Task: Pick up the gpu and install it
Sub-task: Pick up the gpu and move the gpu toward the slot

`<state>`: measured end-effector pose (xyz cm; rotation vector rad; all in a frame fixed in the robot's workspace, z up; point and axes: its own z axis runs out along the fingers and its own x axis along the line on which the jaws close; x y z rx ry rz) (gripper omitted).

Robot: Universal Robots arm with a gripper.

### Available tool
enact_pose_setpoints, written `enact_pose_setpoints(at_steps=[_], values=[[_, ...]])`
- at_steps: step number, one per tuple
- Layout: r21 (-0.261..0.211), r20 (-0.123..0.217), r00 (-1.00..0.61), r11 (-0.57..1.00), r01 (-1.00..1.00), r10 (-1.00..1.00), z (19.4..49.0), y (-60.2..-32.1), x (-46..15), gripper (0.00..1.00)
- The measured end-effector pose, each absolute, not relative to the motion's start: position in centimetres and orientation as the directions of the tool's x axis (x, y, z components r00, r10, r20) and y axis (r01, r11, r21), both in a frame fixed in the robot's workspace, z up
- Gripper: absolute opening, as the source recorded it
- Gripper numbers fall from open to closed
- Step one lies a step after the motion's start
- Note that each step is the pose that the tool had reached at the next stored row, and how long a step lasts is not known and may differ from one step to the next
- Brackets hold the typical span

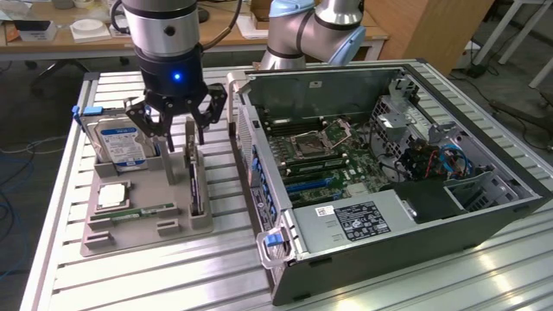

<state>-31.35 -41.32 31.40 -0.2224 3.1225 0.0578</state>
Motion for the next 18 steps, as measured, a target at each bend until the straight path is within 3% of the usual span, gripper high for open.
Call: enact_pose_setpoints(at_steps=[18], values=[[0.036,-0.013,-0.99,0.99,-0.138,-0.138,30.86,-41.32,-31.34,0.53]])
